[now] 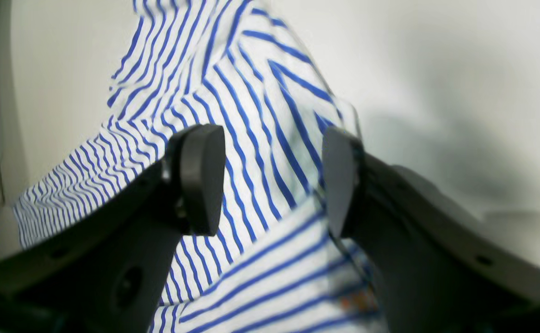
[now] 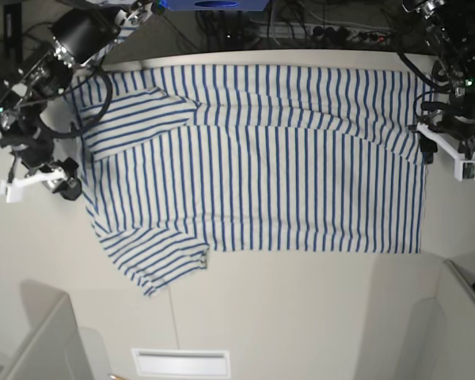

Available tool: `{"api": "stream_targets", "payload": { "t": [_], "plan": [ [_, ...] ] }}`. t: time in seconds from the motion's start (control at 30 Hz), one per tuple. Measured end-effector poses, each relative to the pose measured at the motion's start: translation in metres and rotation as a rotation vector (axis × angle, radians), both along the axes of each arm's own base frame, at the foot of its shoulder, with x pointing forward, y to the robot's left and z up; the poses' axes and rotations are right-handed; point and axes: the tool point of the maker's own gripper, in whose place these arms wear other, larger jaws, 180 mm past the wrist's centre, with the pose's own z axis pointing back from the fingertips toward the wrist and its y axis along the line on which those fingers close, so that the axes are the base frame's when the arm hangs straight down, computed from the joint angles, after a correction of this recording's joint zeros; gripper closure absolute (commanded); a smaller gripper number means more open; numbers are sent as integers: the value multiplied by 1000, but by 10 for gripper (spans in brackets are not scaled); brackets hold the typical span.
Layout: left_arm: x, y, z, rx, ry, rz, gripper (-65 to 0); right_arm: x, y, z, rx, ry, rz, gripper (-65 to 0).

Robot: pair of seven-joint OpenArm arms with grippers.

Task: Fold the T-shirt properly
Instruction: 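Move both grippers down to the shirt's side edges near the hem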

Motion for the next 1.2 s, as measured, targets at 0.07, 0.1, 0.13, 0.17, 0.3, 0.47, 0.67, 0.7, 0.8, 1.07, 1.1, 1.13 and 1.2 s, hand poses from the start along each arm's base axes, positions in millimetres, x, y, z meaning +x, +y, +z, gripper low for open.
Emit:
{"api": "stream_targets", "payload": {
  "t": [0.07,0.1,0.13,0.17,0.3,0.47,0.67,0.7,0.8,1.07,1.1,1.13,1.2],
  "plan": [
    [17,-8,3,46,1,-37,-416,29,5,2,2,-19,45,-312],
    [24,-11,6,64,-4,-46,-416,44,9,5,6,-39,69,-312],
    [30,-15,8,70,-11,-59,-416,59,12,9,13,-67,91,-312],
    [35,-19,9,71,-15,-74,-416,71,13,8,15,-75,104,-314],
    [50,-29,16,75,-43,-106,-416,111,12,-6,37,-56,125,-315],
    [50,-35,13,70,-35,-122,-416,146,2,-28,71,15,112,-387],
    [46,-30,5,63,-14,-108,-416,177,-12,-44,38,41,61,-398],
    [45,-28,3,61,-6,-104,-416,176,-10,-50,35,48,72,-398],
    [41,-27,-7,47,19,-97,-416,167,5,-67,31,61,150,-398],
    [43,-26,-11,36,26,-91,-416,166,28,-77,-2,62,219,-390],
    [43,-26,-11,37,27,-90,-416,165,31,-78,-2,68,232,-390],
    [43,-25,-11,37,27,-89,-416,166,35,-78,-6,68,242,-390],
    [43,-24,-11,41,27,-89,-416,167,46,-79,-11,67,266,-390]
  ]
}}
